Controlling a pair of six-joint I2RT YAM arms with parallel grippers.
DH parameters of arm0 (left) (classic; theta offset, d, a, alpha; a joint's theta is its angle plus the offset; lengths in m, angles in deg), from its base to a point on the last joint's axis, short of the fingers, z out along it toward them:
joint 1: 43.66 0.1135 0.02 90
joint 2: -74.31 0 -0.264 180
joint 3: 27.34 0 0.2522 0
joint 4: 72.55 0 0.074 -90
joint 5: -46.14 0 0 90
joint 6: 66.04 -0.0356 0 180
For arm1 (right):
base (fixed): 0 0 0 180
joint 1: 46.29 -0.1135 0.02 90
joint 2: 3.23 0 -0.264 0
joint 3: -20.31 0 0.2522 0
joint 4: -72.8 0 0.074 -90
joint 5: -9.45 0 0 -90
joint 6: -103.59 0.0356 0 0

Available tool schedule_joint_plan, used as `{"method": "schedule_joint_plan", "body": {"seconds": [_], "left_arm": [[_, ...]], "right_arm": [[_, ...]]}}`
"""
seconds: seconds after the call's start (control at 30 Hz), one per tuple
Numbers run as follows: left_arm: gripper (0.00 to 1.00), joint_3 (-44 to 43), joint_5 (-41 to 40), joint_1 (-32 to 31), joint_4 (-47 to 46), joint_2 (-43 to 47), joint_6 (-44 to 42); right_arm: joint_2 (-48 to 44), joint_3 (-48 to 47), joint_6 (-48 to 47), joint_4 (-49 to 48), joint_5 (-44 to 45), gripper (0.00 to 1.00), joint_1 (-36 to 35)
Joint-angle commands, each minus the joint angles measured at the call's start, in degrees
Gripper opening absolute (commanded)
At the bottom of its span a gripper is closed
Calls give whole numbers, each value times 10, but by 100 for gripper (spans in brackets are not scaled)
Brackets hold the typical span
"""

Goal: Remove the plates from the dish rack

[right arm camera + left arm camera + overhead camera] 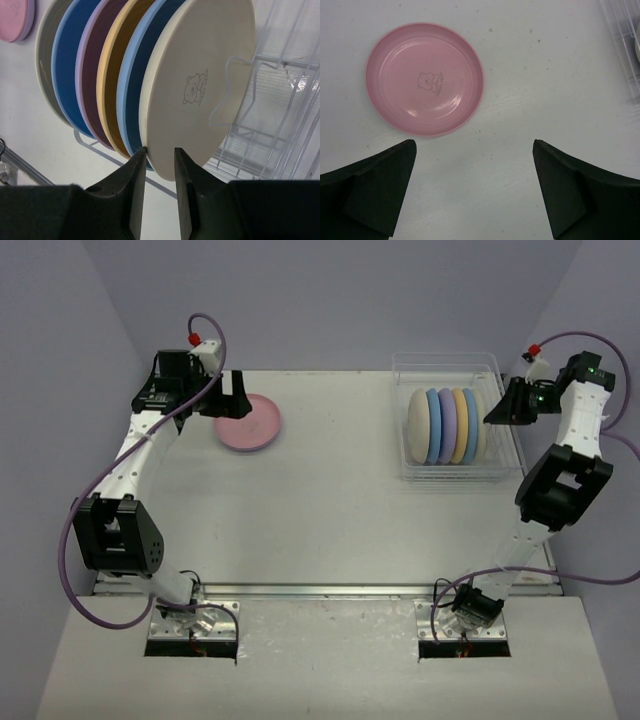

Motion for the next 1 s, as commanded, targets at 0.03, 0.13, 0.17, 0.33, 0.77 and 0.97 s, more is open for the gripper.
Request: {"method": "schedule_joint_plan", "body": {"seconds": [0.03,0.13,0.17,0.33,0.77,0.97], "left_arm": [[100,-11,8,3,-7,-11,4],[100,-8,10,3,-9,-13,6],[100,-7,8,3,-10,-13,6],[100,-5,7,3,-11,-16,7],[100,1,3,3,-12,-4,7],[100,2,13,2,-13,-5,17]], "right_arm": [[17,-26,-24,14,-16,29,-6],[17,-24,-27,13,-22,29,-10],[18,-23,-29,14,-21,28,-13],[20,-15,-37,12,-10,27,-28],[13,-48,-67,66,-37,0,-25],[-13,-95,-67,112,-69,0,-17]]}}
